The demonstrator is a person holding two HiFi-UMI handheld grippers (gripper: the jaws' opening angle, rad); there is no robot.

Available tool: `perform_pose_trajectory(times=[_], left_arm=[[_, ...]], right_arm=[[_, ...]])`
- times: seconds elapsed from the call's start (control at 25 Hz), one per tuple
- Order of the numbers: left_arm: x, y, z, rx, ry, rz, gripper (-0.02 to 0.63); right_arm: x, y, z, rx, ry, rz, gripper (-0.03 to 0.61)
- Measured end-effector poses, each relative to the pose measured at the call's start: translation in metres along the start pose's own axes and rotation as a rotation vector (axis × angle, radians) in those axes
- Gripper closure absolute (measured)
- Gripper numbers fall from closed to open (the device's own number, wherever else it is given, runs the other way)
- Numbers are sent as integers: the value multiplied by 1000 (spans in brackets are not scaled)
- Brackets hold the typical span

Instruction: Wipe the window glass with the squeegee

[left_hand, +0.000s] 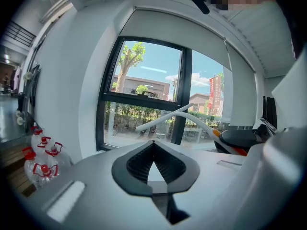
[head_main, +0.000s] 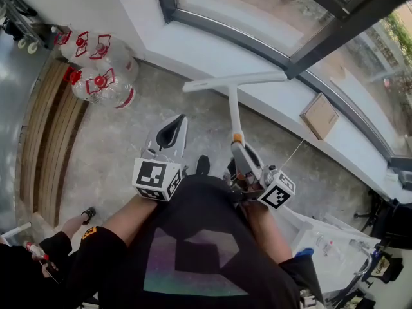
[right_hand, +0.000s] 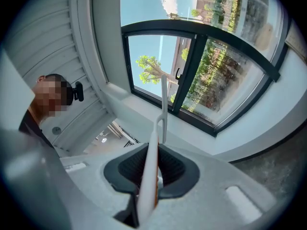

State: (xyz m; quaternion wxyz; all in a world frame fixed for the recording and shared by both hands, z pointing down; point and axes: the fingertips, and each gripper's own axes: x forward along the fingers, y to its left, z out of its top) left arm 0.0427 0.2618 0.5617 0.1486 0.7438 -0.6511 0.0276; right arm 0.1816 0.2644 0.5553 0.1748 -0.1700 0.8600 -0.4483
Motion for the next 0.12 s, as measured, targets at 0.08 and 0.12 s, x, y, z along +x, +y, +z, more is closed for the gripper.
perform_pose_trajectory(times=[0.08, 0.12], left_arm=[[1, -2, 2, 4, -3, -4, 595], [2, -2, 2, 6, -4, -7, 595]], right_arm=[[-1, 0, 1, 0, -1, 1, 531], [-1, 0, 1, 1, -2, 1, 531]])
